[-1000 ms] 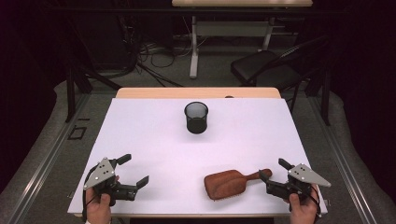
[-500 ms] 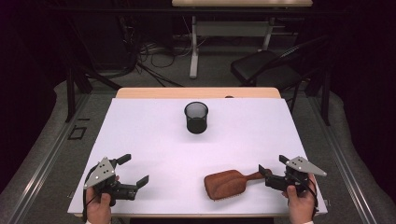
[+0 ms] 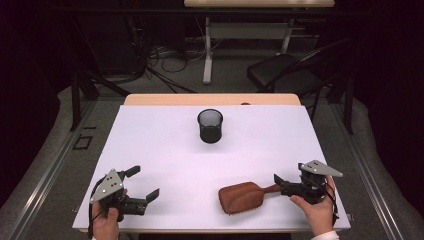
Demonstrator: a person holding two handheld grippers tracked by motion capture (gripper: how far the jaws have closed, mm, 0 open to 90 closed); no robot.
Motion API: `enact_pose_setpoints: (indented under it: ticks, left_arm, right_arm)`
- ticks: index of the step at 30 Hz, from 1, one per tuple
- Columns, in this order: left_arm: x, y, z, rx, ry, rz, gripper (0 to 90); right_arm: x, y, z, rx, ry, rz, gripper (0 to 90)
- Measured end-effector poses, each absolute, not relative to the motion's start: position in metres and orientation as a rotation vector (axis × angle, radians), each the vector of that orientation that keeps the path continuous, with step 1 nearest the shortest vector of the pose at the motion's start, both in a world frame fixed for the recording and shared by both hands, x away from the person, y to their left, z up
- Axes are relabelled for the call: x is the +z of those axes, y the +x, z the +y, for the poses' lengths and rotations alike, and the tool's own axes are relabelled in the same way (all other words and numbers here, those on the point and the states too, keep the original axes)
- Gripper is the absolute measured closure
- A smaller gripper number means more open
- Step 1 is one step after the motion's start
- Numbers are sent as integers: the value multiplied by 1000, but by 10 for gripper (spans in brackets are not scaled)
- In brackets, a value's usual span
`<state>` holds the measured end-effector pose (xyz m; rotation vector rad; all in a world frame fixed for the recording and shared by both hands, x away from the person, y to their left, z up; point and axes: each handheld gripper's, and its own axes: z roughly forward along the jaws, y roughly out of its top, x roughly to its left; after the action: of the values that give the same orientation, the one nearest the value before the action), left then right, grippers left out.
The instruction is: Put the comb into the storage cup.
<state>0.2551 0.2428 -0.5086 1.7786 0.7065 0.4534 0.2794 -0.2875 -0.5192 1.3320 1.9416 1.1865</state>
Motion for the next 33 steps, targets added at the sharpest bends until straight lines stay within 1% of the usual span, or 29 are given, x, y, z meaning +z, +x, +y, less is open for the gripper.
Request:
enact_pose_setpoints:
  ticks: [1,3,6,8,10,13,14,20,23,26,31,33]
  left_arm:
    - [-509,255,242,453,1779,707,3]
    - [-509,255,242,451,1778,707,3]
    - [-509,254,242,456,1782,707,3]
    - [-509,253,242,458,1776,706,3]
    - [-509,252,243,458,1783,708,3]
    - [-509,251,244,460,1781,712,3]
    - [-509,251,244,460,1779,713,3]
    - [-510,253,243,457,1783,715,3]
    - [-509,252,243,458,1787,716,3]
    - [-509,251,243,457,1785,715,3]
    - [-510,252,243,459,1787,720,3]
    - [-510,252,243,457,1788,719,3]
  right_arm:
    - [-519,280,-288,1180,1328,1942,79]
    - [-517,280,-289,1184,1314,1950,244]
    - [-515,282,-290,1202,1296,1988,381]
    - [-515,283,-289,1190,1277,1999,455]
    - [-514,284,-286,1169,1254,2002,489]
    - [-513,286,-282,1129,1238,2007,516]
    - [-513,287,-281,1133,1232,2015,549]
    - [-514,293,-273,1071,1275,2046,562]
    - [-516,296,-271,1070,1281,2076,681]
    - [-519,299,-268,1024,1266,2096,771]
    - [-525,302,-267,998,1273,2132,893]
    - [-528,302,-266,996,1288,2148,900]
